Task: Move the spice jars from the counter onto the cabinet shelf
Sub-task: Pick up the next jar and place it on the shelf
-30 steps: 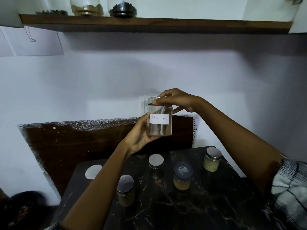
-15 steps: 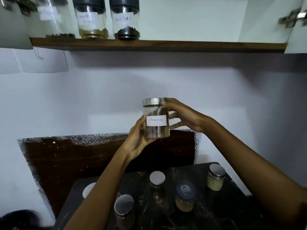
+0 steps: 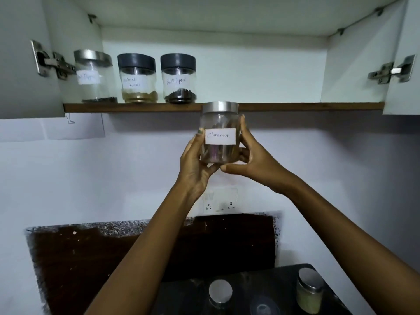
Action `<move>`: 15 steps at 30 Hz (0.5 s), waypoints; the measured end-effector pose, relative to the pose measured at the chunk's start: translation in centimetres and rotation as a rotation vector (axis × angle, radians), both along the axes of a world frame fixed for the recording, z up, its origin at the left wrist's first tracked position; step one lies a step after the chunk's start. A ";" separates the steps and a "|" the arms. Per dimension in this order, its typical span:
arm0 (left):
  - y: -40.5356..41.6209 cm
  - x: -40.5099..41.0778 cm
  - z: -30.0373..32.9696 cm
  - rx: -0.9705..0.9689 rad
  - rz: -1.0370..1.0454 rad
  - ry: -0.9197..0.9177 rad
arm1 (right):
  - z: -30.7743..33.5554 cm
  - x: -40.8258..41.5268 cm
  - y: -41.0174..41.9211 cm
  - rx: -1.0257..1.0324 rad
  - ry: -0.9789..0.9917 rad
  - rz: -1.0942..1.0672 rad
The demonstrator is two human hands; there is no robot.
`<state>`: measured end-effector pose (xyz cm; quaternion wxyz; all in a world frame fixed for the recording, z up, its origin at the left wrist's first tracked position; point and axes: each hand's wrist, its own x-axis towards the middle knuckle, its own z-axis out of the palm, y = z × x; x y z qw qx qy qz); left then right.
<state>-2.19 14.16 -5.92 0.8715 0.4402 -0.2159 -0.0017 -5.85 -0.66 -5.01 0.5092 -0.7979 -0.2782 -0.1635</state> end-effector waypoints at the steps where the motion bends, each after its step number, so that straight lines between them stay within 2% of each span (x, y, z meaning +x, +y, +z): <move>1: -0.3 0.0 1.0 0.004 0.028 -0.014 | 0.8 0.2 0.0 0.005 -0.042 -0.008; 5: -1.1 0.0 4.5 0.033 0.177 -0.087 | 3.4 1.1 0.2 0.066 -0.151 -0.054; 10: -1.2 1.0 7.5 0.166 0.347 -0.257 | 6.1 2.6 0.3 0.182 -0.277 -0.174; 15: -1.4 2.3 9.0 0.248 0.453 -0.374 | 7.2 4.4 0.8 0.128 -0.433 -0.323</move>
